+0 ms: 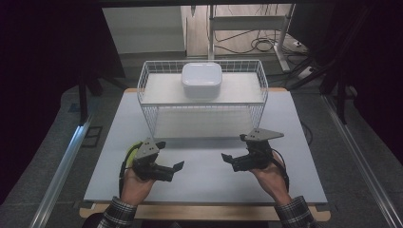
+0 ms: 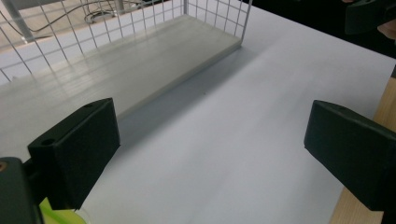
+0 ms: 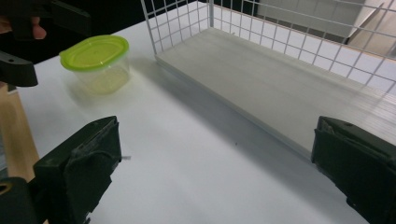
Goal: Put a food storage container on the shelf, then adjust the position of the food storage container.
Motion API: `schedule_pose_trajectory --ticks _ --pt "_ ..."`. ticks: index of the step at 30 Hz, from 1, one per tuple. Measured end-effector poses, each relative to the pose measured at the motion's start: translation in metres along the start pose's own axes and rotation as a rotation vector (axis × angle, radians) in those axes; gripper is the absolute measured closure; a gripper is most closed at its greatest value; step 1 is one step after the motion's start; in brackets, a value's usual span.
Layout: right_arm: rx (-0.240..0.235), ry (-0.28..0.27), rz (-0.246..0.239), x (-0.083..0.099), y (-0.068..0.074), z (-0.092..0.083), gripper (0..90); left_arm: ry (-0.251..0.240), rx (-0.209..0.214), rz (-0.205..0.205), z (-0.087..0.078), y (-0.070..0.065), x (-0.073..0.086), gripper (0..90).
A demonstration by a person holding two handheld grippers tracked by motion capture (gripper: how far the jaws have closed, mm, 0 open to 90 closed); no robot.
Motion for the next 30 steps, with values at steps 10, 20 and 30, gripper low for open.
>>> schedule_pose_trajectory --ticks 10,20,30 --pt "0.023 0.013 0.002 0.028 0.004 -0.002 2.1 0.019 -0.016 -0.012 0.003 -0.008 0.031 3.1" --pt "0.039 0.033 -0.015 0.05 0.009 -0.001 2.1 0.037 -0.042 0.003 0.001 -0.011 0.049 3.8" --pt "0.062 0.079 -0.025 0.075 0.0 -0.005 3.2 0.138 -0.049 -0.005 0.016 -0.016 0.065 4.1"
Point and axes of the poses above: each handheld gripper's, and its own axes: z roughly forward along the jaws, x roughly out of its underside, y roughly to its left, the point moved 8 cm from there along z, roughly forward along the jaws, and after that the axes turned 14 degrees about x, right-handed, at the moved point
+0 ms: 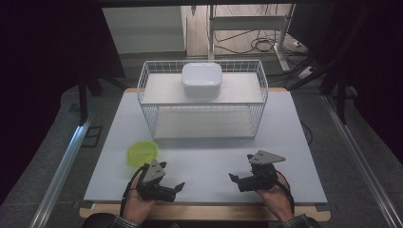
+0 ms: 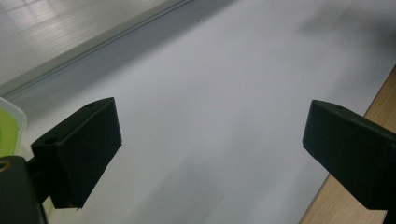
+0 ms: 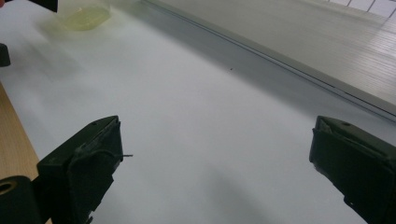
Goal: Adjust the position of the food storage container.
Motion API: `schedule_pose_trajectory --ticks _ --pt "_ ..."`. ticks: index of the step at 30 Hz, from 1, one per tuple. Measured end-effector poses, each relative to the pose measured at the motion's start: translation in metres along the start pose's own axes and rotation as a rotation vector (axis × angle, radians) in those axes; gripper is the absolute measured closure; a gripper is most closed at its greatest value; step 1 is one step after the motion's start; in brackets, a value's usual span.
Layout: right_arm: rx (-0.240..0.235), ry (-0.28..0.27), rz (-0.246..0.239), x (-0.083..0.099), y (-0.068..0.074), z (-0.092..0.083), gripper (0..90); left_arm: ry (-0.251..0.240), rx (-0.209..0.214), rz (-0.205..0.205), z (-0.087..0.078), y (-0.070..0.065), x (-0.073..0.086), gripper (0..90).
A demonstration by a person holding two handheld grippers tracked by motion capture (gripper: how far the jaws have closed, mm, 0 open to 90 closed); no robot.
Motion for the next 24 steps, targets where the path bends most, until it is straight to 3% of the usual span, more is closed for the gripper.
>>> schedule_pose_trajectory --ticks 6,9,12,14,17,18,19,20,24 --pt "0.006 0.002 0.005 0.001 -0.005 0.002 3.4 0.014 0.02 -0.038 -0.003 0.008 0.0 5.0" --pt "0.01 0.006 0.011 0.002 -0.007 0.003 3.7 -0.004 -0.009 -0.042 -0.012 0.015 -0.006 9.4" --pt "0.012 0.008 0.009 0.002 -0.007 0.004 3.8 -0.025 -0.041 -0.031 -0.022 0.021 -0.012 23.8" --pt "0.01 0.015 0.006 0.003 -0.006 0.006 3.9 -0.036 -0.054 -0.041 -0.029 0.027 -0.012 38.5" --pt "0.001 0.021 0.0 0.004 -0.005 0.007 3.9 -0.079 -0.055 -0.086 -0.04 0.037 -0.012 57.4" --pt "0.001 0.024 -0.003 0.005 -0.004 0.008 4.0 -0.093 -0.053 -0.096 -0.044 0.041 -0.012 68.0" --pt "0.001 0.024 -0.003 0.005 -0.004 0.008 4.0 -0.105 -0.063 -0.106 -0.048 0.044 -0.012 68.0" --pt "0.001 0.027 0.0 0.005 -0.004 0.009 4.1 -0.113 -0.072 -0.112 -0.052 0.047 -0.012 78.1" --pt "-0.002 0.032 0.0 0.006 -0.005 0.01 4.4 -0.135 -0.12 -0.131 -0.065 0.06 -0.011 88.7"
Point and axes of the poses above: each handheld gripper's, and its own axes: z roughly forward along the jaws, x roughly out of its underside, y roughly to its left, the point moved 8 cm from there along z, roughly forward along the jaws, and after that the axes turned 14 degrees about x, right-handed, at the moved point
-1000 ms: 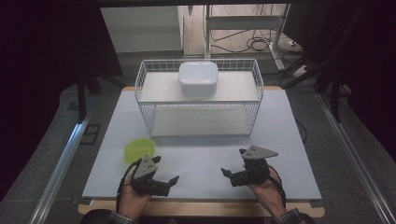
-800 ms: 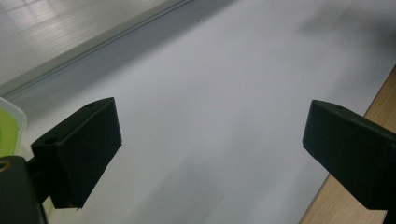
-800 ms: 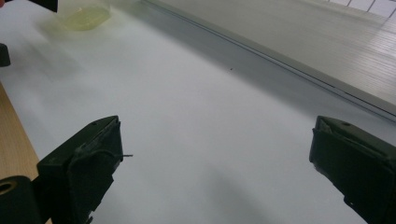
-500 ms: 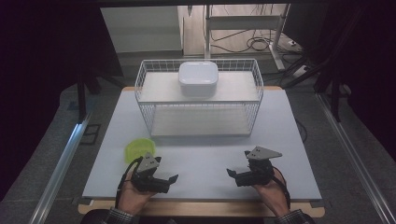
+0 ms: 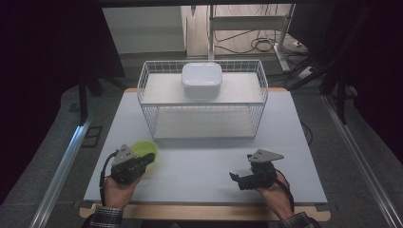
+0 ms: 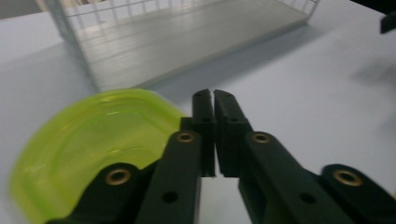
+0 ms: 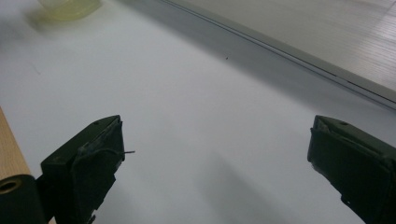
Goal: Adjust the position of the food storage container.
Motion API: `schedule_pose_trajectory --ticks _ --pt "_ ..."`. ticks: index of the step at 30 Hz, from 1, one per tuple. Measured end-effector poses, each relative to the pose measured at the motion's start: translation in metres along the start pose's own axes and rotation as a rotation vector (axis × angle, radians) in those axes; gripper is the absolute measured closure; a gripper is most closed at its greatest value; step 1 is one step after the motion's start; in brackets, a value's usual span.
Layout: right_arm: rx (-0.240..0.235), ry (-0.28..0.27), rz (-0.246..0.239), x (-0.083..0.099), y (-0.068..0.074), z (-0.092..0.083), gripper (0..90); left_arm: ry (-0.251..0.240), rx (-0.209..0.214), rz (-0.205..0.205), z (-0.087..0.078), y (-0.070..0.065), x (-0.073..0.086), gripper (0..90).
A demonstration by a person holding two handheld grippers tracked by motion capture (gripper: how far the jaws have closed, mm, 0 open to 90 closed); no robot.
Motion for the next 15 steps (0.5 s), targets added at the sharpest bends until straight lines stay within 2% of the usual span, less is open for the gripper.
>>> schedule_pose_trajectory --ticks 3,6,7,8,15 --pt "-0.003 0.003 0.0 0.001 0.0 0.001 4.6 -0.016 -0.043 -0.018 -0.009 0.012 0.0 89.8" --pt "-0.002 0.006 -0.003 0.001 0.001 0.001 4.7 -0.025 -0.068 -0.033 -0.015 0.02 0.001 89.8" --pt "-0.002 0.008 -0.002 0.001 0.001 0.002 4.8 -0.024 -0.093 -0.04 -0.02 0.027 0.003 89.8" --pt "-0.002 0.008 -0.002 0.001 0.001 0.002 4.8 -0.024 -0.093 -0.04 -0.02 0.027 0.003 89.8" --pt "0.0 0.023 0.003 0.003 -0.001 0.003 5.1 -0.032 -0.175 -0.083 -0.035 0.05 0.011 89.9"
Point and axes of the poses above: each handheld gripper's, and its own axes: z roughly forward along the jaws, x roughly out of its underside, y roughly to its left, the point moved 8 cm from there along z, roughly forward along the jaws, and after that the axes turned 14 degrees about x, right-handed, at the moved point
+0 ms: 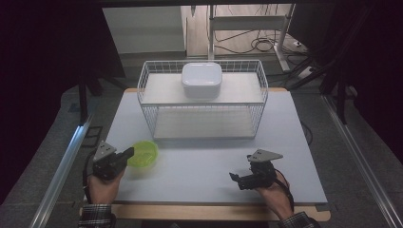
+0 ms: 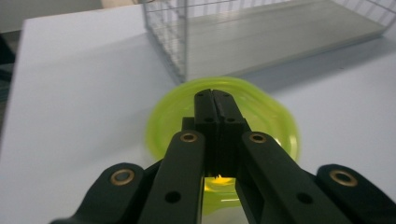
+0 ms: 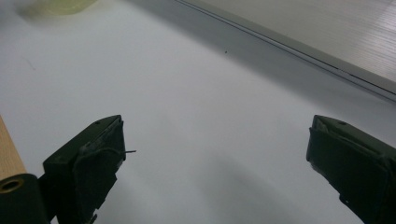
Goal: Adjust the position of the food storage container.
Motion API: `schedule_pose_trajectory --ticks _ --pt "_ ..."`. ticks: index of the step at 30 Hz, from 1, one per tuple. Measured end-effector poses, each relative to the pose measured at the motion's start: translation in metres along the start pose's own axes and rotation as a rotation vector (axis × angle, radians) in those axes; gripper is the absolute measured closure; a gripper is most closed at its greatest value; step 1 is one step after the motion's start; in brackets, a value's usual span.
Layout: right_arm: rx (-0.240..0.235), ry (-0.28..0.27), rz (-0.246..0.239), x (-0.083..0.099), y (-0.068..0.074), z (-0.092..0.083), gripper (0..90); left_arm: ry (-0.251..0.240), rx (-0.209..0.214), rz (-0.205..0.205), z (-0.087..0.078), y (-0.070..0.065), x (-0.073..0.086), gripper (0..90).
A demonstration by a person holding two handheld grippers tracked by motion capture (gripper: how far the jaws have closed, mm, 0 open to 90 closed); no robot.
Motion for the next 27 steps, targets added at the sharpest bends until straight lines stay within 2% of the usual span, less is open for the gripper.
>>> schedule_pose_trajectory --ticks 6,9,14,16,22,27 --pt "-0.002 0.01 -0.001 0.001 0.0 0.001 5.5 -0.015 -0.066 -0.038 -0.01 0.024 0.005 89.8" --pt "0.0 0.015 -0.008 0.002 0.0 0.002 5.7 -0.004 -0.078 -0.061 -0.009 0.034 0.01 89.8" --pt "-0.001 0.025 -0.014 0.003 0.001 0.003 5.9 0.043 -0.09 -0.104 -0.001 0.047 0.021 89.8" --pt "0.001 0.028 -0.015 0.004 0.001 0.003 5.9 0.054 -0.09 -0.12 0.003 0.049 0.023 89.8" --pt "0.004 0.038 -0.011 0.005 0.001 0.005 6.0 0.091 -0.091 -0.113 0.013 0.049 0.026 89.8" --pt "0.002 0.049 -0.02 0.007 0.003 0.007 6.0 0.095 -0.095 -0.114 0.019 0.047 0.025 89.8"
Point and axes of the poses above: each handheld gripper's, and its own axes: z roughly forward along the jaws, x roughly out of its underside, y roughly to its left, the point moved 8 cm from there along z, roughly forward along the jaws, and after that the axes turned 14 degrees about x, right-handed, at the moved point
